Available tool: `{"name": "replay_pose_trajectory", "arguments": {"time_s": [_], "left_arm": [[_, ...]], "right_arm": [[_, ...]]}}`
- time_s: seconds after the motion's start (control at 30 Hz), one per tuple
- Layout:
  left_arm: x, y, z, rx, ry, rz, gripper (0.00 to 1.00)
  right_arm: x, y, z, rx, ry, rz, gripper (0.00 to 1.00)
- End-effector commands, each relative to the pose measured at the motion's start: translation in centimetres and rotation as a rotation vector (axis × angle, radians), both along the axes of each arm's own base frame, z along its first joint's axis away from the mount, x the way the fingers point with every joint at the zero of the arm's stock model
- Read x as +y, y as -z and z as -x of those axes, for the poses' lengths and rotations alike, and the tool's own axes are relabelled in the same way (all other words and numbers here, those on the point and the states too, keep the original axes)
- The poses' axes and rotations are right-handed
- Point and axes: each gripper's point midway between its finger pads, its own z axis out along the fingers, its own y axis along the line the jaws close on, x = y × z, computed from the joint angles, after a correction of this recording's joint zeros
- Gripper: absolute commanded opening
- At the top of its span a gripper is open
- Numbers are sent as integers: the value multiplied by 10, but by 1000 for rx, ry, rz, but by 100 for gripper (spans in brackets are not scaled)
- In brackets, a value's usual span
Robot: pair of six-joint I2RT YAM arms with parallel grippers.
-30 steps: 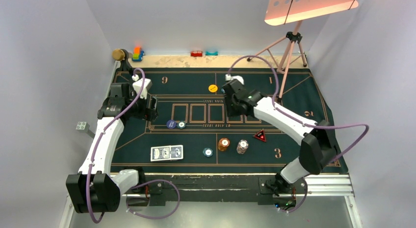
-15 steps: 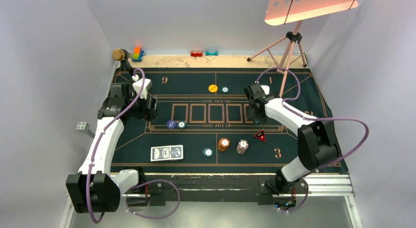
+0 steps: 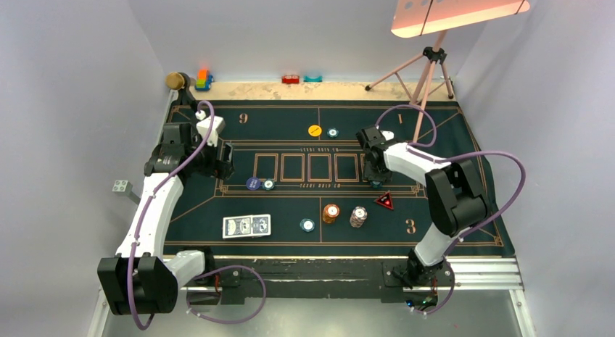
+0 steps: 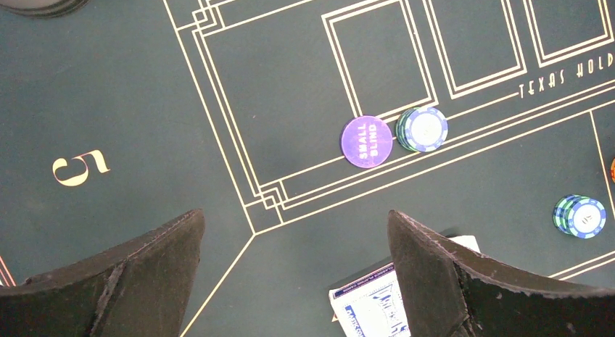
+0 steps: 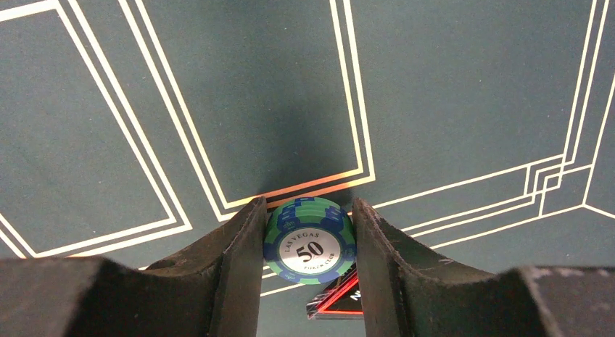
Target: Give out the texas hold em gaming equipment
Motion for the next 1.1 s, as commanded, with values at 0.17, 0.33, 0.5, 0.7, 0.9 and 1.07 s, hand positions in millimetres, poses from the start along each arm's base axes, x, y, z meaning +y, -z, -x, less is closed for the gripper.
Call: {"name": "replay_pose_trajectory", "arguments": {"time_s": [0.17, 0.33, 0.5, 0.7, 0.9, 1.07], "left_arm": [[-1, -7, -3, -30, 15, 8, 100], [-3, -6, -2, -29, 21, 11, 100], [-4, -5, -2, -23, 28, 18, 100], [-3, -5, -2, -21, 26, 17, 100], [-3, -6, -2, -21, 25, 16, 100], [-3, -6, -2, -21, 22, 13, 100]], "right_arm": [[5, 9, 3, 53, 3, -30, 5], [9, 13, 6, 71, -6, -56, 33], [11, 4, 3, 45, -16, -73, 53], [13, -5, 0, 20, -39, -88, 77], [13, -34, -7, -60, -36, -100, 80], [34, -85, -7, -182, -142, -121, 83]]}}
